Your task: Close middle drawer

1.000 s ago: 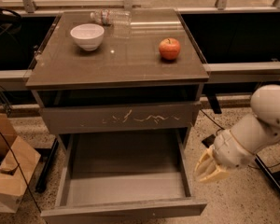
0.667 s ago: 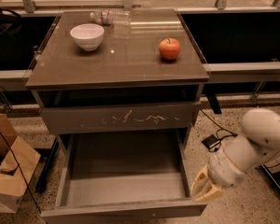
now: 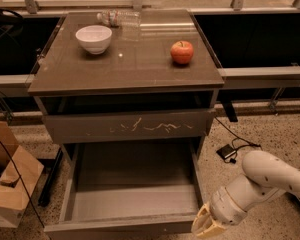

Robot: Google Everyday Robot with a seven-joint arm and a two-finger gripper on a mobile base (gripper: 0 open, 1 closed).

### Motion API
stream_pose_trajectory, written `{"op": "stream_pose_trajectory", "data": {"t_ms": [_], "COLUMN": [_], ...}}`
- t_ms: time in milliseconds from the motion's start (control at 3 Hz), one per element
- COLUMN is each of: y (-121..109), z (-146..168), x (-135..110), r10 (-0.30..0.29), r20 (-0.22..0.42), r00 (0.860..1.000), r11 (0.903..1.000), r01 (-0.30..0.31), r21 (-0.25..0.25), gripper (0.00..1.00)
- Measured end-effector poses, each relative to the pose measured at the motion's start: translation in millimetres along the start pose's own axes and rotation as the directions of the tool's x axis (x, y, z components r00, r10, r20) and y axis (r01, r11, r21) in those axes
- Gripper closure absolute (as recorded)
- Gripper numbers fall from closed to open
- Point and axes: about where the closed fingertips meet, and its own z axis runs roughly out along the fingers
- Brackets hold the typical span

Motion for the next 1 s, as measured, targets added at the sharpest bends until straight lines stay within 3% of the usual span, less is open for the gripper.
{"op": "stream_pose_trajectory", "data": {"t_ms": [333,667,1000], "y": [-24.2,-40.6,-54.6], "z": [41.7,81.8,91.8], "x": [16.8,39.3,47.2], "r10": [0.085,0.181,0.225], "r20": [0.032,0.035,0.045], "r00": [0.996,0.983,0.973], "r11": [0.9963,0.9822,0.9736], "r01": [-0.084,-0.179,-0.222], "r21": [-0.018,-0.058,-0.052], "gripper": [1.0,1.0,1.0]}}
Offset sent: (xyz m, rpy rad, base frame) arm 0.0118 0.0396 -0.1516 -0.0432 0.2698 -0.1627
